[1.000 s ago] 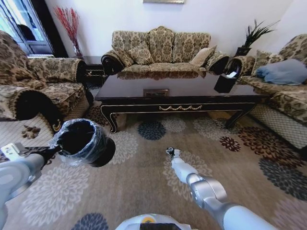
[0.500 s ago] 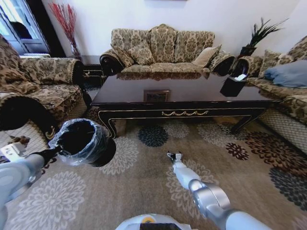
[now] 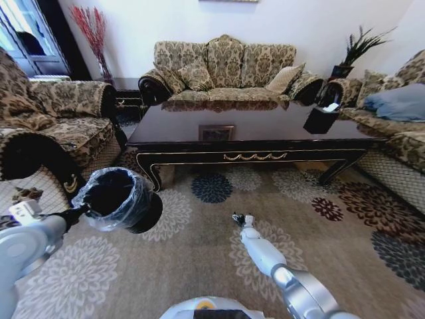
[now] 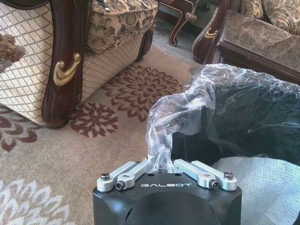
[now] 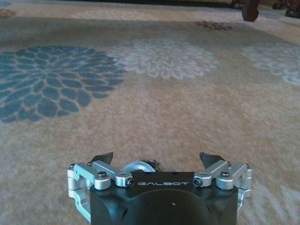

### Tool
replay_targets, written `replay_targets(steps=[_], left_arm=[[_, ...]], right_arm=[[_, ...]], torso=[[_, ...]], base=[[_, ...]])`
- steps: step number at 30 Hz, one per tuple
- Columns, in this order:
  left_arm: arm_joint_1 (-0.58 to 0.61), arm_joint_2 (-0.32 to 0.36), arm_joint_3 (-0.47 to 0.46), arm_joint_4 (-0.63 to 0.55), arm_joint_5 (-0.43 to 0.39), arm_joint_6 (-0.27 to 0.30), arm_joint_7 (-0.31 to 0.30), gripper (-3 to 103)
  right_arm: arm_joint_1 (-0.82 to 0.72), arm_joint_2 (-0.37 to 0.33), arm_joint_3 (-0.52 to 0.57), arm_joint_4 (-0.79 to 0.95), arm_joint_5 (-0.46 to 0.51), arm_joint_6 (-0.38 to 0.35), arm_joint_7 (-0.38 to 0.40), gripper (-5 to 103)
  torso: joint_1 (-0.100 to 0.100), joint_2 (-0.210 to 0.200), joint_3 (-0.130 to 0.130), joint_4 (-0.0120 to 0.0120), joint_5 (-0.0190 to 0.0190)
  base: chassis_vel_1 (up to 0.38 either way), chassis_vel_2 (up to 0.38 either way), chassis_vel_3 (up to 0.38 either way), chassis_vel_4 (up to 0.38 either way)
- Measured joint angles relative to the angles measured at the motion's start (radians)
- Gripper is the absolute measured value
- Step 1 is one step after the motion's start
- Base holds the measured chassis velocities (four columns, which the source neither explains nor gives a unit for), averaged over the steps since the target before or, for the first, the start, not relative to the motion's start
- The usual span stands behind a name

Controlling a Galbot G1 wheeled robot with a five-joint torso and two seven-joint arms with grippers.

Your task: Move to the front of the table and pick up the trash from the floor, then place it into the trash bin.

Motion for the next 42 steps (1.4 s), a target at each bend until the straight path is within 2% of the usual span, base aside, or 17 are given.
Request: replay_targets(steps=[5,16,17,19,20,23,25,26,29,30,32,33,35,36,37,38,42], left_arm=[[-0.007,-0.003,0.008,0.007,0.002,0.0,0.0,2],[-0.016,-0.004,0.022,0.013,0.006,0.0,0.0,2],[-0.015,-0.004,0.022,0.013,0.006,0.0,0.0,2],[-0.015,-0.005,0.022,0.013,0.006,0.0,0.0,2],[-0.013,-0.006,0.021,0.012,0.006,0.0,0.0,2],[-0.01,-0.009,0.018,0.011,0.006,0.0,0.0,2],[-0.006,-0.012,0.014,0.009,0.007,0.0,0.0,2],[-0.006,-0.012,0.014,0.009,0.007,0.0,0.0,2],[-0.002,-0.013,0.011,0.004,0.007,0.0,0.001,2],[-0.002,-0.013,0.01,0.004,0.007,0.0,0.001,2],[-0.001,-0.014,0.008,0.003,0.007,0.0,0.001,2],[-0.001,-0.014,0.008,0.003,0.007,0.0,0.001,2],[0.0,-0.015,0.008,0.002,0.008,0.0,0.001,2],[0.0,-0.016,0.008,0.002,0.008,0.0,0.001,2],[0.0,-0.016,0.009,0.002,0.01,0.0,0.001,2],[0.0,-0.016,0.009,0.002,0.01,0.0,0.001,2],[-0.003,-0.017,0.015,0.003,0.011,0.0,0.001,2]], right_arm=[[-0.035,-0.015,-0.015,0.047,0.035,-0.028,0.011,100],[-0.071,-0.015,-0.013,0.059,0.021,-0.027,0.009,101],[-0.071,-0.014,-0.012,0.055,0.017,-0.025,0.007,97],[-0.07,-0.014,-0.011,0.051,0.013,-0.022,0.006,97],[-0.067,-0.013,-0.008,0.042,0.007,-0.017,0.002,87],[-0.061,-0.01,-0.002,0.026,-0.003,-0.007,-0.006,82],[-0.055,-0.006,0.003,0.01,-0.013,0.004,-0.015,71],[-0.055,-0.006,0.003,0.01,-0.013,0.004,-0.015,71],[-0.054,-0.003,0.004,0.009,-0.016,0.008,-0.017,54],[-0.055,-0.003,0.004,0.01,-0.016,0.009,-0.017,54],[-0.057,-0.005,0.003,0.017,-0.016,0.012,-0.017,43],[-0.057,-0.005,0.003,0.017,-0.016,0.012,-0.017,43],[-0.058,-0.008,0.002,0.021,-0.016,0.014,-0.017,33],[-0.058,-0.011,0.002,0.021,-0.016,0.017,-0.017,33],[-0.058,-0.012,0.002,0.021,-0.016,0.018,-0.017,29],[-0.058,-0.012,0.002,0.021,-0.016,0.018,-0.017,29],[-0.051,-0.016,-0.002,0.021,-0.025,0.023,-0.013,48]], torso=[[0.0,0.0,0.0,0.0001,0.0001],[0.0,0.0,0.0,0.0002,0.0],[0.0,0.0,0.0,0.0001,0.0],[0.0,0.0,0.0,0.0001,0.0],[0.0,0.0,0.0,0.0,0.0],[0.0,0.0,0.0,0.0,-0.0001],[0.0,0.0,0.0,0.0001,-0.0001],[0.0,0.0,0.0,0.0001,-0.0001],[0.0,0.0,0.0,0.0001,0.0],[0.0,0.0,0.0,0.0001,0.0],[0.0,0.0,0.0,0.0001,0.0],[0.0,0.0,0.0,0.0001,0.0],[0.0,0.0,0.0,0.0001,0.0],[0.0,0.0,0.0,0.0001,-0.0001],[0.0,0.0,0.0,0.0,0.0],[0.0,0.0,0.0,0.0,0.0],[0.0,0.0,0.0,0.0,0.0]], base=[[0.0,0.0,0.0,0.0],[0.0,0.0,0.0,0.0],[0.0,0.0,0.0,0.0],[0.0,0.0,0.0,0.0],[0.0,0.0,0.0,0.0],[0.0,0.0,0.0,0.0],[0.0,0.0,0.0,0.0],[0.0,0.0,0.0,0.0],[0.0,0.0,0.0,0.0],[0.0,0.0,0.0,0.0],[0.0,0.0,0.0,0.0],[0.0,0.0,0.0,0.0],[0.0,0.0,0.0,0.0],[0.0,0.0,0.0,0.0],[0.0,0.0,0.0,0.0],[0.0,0.0,0.0,0.0],[0.0,0.0,0.0,0.0]])
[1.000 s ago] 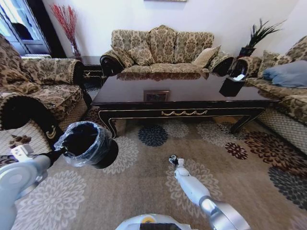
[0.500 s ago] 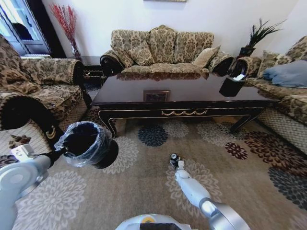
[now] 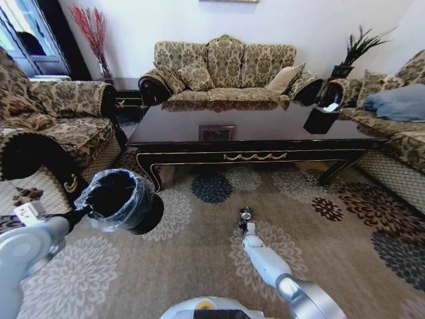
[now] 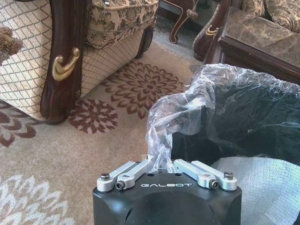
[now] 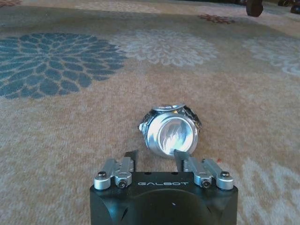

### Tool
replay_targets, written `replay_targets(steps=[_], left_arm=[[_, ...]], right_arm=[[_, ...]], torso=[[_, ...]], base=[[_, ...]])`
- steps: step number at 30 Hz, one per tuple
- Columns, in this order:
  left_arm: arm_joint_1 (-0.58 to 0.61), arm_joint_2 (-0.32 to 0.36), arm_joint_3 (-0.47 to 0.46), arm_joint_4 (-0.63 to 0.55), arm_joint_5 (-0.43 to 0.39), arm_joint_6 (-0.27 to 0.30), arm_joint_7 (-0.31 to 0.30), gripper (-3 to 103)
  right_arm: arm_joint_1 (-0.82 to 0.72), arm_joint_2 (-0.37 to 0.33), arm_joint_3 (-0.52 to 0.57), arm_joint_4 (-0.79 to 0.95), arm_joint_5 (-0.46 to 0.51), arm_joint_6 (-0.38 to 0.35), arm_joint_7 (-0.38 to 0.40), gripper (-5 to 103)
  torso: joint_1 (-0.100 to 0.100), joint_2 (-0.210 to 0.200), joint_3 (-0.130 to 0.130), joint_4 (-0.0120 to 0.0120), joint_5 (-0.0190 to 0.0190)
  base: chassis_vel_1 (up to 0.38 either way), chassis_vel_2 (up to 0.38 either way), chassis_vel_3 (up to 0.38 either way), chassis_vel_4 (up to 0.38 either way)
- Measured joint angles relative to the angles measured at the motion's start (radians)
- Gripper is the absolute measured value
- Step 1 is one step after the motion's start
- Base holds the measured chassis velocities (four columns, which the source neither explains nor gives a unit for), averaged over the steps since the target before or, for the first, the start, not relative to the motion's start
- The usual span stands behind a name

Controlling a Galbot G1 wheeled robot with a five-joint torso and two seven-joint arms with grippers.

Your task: Move to the front of the table and pick up the trash from the floor, then place it into the trash bin.

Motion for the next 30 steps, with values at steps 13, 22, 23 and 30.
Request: replay_targets(steps=[13,22,23,30], left_arm=[[0.003,0.007,-0.009,0.0,-0.002,0.0,0.001,2],[0.009,0.014,-0.019,0.0,-0.004,0.0,0.002,2],[0.011,0.017,-0.022,-0.001,-0.004,0.0,0.002,2],[0.012,0.022,-0.027,0.0,-0.006,0.0,0.002,2]], right_arm=[[0.051,0.011,-0.009,-0.042,-0.073,0.001,0.054,91],[0.128,0.037,0.006,-0.168,-0.092,0.001,0.024,100],[0.136,0.042,0.014,-0.189,-0.092,0.001,0.015,100],[0.178,0.064,0.074,-0.291,-0.119,0.018,-0.034,100]], torso=[[0.0,0.0,0.0,0.0001,0.0],[0.0,0.0,0.0,0.0001,0.0],[0.0,0.0,0.0,0.0001,0.0],[0.0,0.0,0.0,0.0,0.0]], base=[[0.0,0.0,0.0,0.0],[0.0,0.0,0.0,0.0],[0.0,0.0,0.0,0.0],[0.0,0.0,0.0,0.0]])
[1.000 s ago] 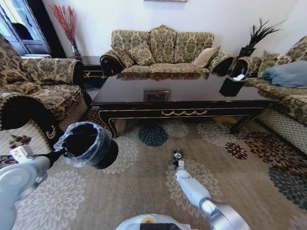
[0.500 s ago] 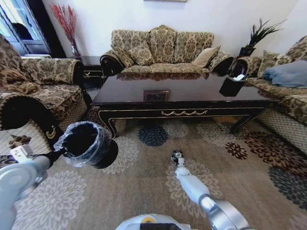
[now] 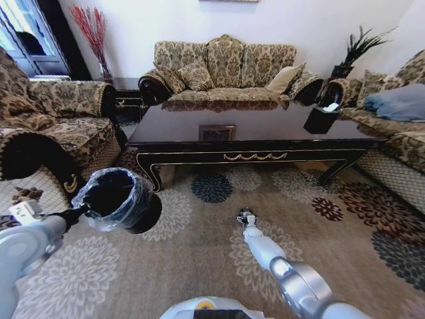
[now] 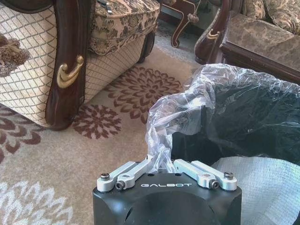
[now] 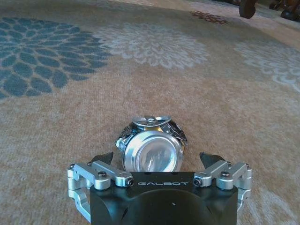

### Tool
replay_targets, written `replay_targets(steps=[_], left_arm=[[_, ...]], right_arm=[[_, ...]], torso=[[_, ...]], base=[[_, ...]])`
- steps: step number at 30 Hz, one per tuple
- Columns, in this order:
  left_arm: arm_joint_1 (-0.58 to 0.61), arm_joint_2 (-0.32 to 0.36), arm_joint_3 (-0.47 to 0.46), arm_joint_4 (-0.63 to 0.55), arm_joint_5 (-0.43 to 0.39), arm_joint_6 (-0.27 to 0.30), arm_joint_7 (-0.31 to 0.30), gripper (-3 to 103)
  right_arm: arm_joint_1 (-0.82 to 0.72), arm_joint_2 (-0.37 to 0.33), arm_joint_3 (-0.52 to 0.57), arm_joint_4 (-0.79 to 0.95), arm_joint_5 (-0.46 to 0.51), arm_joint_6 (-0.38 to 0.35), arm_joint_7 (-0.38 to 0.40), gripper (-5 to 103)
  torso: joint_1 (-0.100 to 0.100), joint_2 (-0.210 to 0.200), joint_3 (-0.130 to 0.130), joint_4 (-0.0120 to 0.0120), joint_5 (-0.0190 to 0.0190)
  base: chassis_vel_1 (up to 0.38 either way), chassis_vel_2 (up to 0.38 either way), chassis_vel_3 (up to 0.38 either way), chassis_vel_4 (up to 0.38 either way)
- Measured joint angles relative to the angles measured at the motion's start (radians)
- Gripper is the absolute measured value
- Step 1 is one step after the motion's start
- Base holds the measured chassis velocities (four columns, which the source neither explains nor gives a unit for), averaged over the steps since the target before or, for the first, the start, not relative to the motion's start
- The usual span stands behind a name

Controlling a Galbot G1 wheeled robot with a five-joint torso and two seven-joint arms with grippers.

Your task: Move to the front of the table and pick up the trash from the floor, then place it into the trash bin.

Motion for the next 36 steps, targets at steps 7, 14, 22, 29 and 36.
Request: replay_targets(steps=[7,14,22,29,36], left_arm=[[-0.001,-0.002,0.003,0.002,0.001,0.0,0.0,2],[-0.001,-0.002,0.004,0.001,0.002,0.0,0.0,2],[0.0,-0.005,0.006,-0.002,0.002,0.0,0.001,2],[-0.004,-0.009,0.017,-0.002,0.005,0.0,0.001,2],[-0.013,-0.02,0.043,-0.03,0.005,0.0,-0.001,2]], right_arm=[[0.025,0.009,0.045,-0.044,-0.048,0.033,-0.044,99],[0.03,0.012,0.065,-0.055,-0.074,0.043,-0.058,74],[0.01,0.002,0.059,-0.028,-0.076,0.047,-0.057,58],[-0.034,-0.026,-0.001,0.066,-0.016,0.047,-0.039,58],[-0.113,-0.124,-0.151,0.381,0.123,0.039,-0.012,58]], torso=[[0.0,0.0,0.0,0.0,0.0],[0.0,0.0,0.0,0.0001,0.0],[0.0,0.0,0.0,0.0002,0.0],[0.0,0.0,0.0,-0.0002,0.0003],[0.0,0.0,0.0,0.0002,0.0003]], base=[[0.0,0.0,0.0,0.0],[0.0,0.0,0.0,0.0],[0.0,0.0,0.0,0.0],[0.0,0.0,0.0,0.0],[0.0,0.0,0.0,0.0]])
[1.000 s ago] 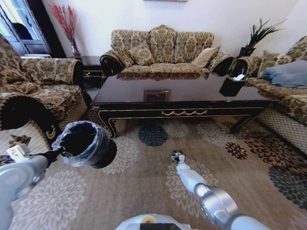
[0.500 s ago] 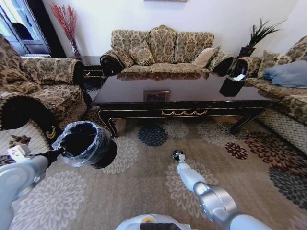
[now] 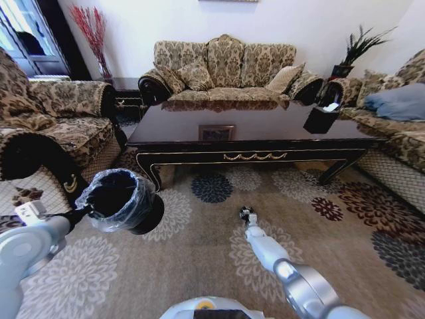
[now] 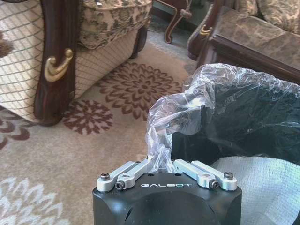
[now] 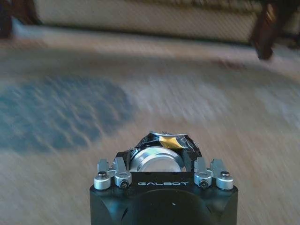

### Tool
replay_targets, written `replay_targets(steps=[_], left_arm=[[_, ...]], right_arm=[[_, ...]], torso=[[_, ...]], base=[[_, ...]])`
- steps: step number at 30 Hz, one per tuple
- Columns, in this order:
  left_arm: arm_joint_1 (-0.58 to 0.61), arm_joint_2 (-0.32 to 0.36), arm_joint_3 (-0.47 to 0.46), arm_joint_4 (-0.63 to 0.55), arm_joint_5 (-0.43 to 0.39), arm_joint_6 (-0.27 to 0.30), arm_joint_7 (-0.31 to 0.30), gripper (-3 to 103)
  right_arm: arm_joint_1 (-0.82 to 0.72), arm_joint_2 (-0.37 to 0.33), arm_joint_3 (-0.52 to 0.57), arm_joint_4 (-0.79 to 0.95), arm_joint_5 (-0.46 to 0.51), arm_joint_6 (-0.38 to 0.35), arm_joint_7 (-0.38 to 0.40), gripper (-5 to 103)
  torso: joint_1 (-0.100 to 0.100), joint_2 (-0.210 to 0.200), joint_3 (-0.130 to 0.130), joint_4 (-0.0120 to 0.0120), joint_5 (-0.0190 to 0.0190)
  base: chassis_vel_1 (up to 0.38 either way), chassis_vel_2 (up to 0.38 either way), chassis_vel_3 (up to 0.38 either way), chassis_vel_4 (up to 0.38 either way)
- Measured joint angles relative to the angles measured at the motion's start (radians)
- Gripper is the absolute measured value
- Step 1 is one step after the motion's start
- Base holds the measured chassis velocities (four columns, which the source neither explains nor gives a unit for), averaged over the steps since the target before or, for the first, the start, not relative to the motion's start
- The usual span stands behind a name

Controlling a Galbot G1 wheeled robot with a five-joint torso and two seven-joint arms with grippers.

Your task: Move to the front of the table and pick up the trash from the floor, then place it into the trash bin.

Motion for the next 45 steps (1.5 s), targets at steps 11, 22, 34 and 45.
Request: replay_targets(steps=[11,22,34,45], left_arm=[[-0.012,0.002,0.097,-0.077,0.013,0.0,-0.01,2],[-0.092,0.062,0.212,-0.052,0.024,0.0,-0.01,2],[-0.165,0.156,0.241,-0.021,-0.01,0.0,-0.007,2],[-0.174,0.172,0.226,0.016,-0.01,0.0,-0.001,2]], right_arm=[[-0.032,-0.254,-0.086,0.573,0.141,-0.024,0.06,58],[0.074,-0.399,-0.177,0.96,0.261,-0.029,0.083,58],[0.233,-0.424,-0.412,1.178,0.298,-0.022,0.039,58],[0.358,-0.371,-0.603,1.224,0.328,0.072,-0.099,58]], torso=[[0.0,0.0,0.0,-0.0004,-0.0001],[0.0,0.0,0.0,-0.0003,-0.0002],[0.0,0.0,0.0,-0.0003,-0.0004],[0.0,0.0,0.0,-0.0003,-0.0004]], base=[[0.0,0.0,0.0,0.0],[0.0,0.0,0.0,0.0],[0.0,0.0,0.0,0.0],[0.0,0.0,0.0,0.0]])
